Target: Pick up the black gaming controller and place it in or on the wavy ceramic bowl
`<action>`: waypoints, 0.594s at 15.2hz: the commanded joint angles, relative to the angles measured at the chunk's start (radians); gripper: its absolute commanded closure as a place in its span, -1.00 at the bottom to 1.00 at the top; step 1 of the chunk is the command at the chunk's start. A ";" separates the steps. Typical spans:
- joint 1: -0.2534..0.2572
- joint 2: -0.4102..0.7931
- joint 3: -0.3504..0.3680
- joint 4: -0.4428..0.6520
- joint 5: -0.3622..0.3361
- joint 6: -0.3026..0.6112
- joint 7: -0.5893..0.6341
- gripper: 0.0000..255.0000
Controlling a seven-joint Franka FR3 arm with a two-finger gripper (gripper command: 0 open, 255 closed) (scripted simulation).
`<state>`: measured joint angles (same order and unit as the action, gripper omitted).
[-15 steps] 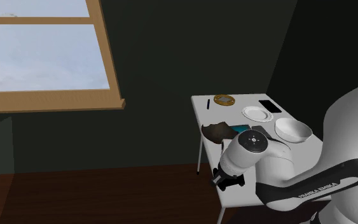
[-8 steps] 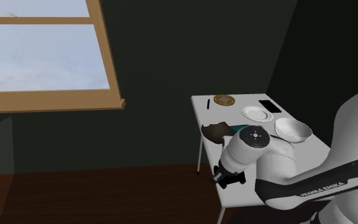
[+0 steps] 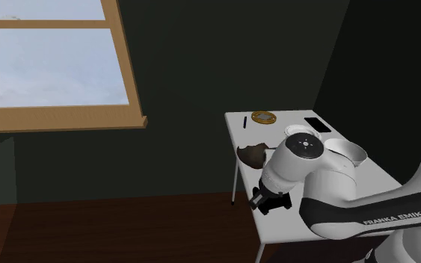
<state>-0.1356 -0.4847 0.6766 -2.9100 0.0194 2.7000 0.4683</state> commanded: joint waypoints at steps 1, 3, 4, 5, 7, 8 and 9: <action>0.029 -0.033 -0.030 0.007 0.019 -0.043 -0.024 1.00; 0.049 -0.063 -0.052 0.017 0.031 -0.082 -0.041 1.00; 0.057 -0.077 -0.062 0.022 0.037 -0.101 -0.049 1.00; 0.065 -0.090 -0.072 0.027 0.041 -0.121 -0.056 1.00; 0.078 -0.116 -0.090 0.039 0.048 -0.158 -0.070 1.00; 0.083 -0.128 -0.098 0.045 0.051 -0.177 -0.077 1.00; 0.088 -0.140 -0.106 0.052 0.054 -0.195 -0.083 1.00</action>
<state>-0.0538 -0.6105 0.5806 -2.8663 0.0698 2.5279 0.3932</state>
